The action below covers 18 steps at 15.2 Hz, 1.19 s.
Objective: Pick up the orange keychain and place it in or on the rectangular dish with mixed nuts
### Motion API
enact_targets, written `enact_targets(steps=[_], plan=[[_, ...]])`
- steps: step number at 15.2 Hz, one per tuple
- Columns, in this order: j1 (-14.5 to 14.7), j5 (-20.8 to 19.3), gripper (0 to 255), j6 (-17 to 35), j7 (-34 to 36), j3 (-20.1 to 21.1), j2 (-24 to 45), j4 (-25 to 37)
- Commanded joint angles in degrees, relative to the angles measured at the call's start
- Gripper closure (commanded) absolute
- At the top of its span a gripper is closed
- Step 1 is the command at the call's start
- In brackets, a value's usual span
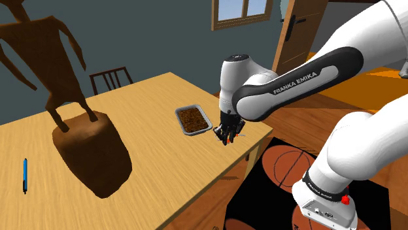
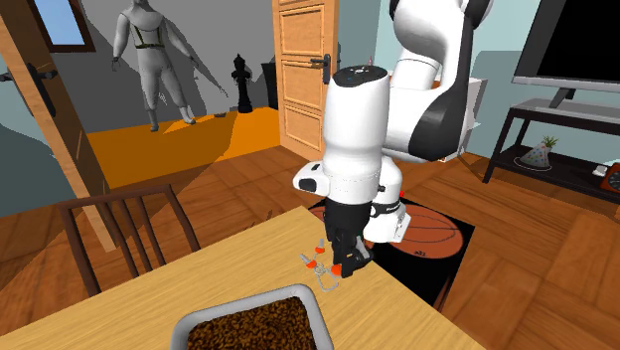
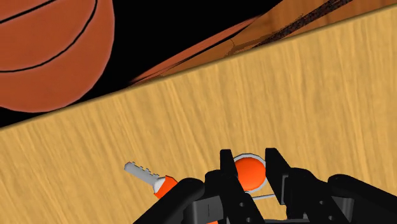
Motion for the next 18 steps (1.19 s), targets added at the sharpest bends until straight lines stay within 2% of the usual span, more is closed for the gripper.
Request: enact_targets(steps=[1,18], plan=[[0.05,-0.06,255,-2.17,-0.09,-0.36,-1.21,0.91],[-0.01,-1.18,255,-17.63,-0.28,-2.91,-7.82,9.81]])
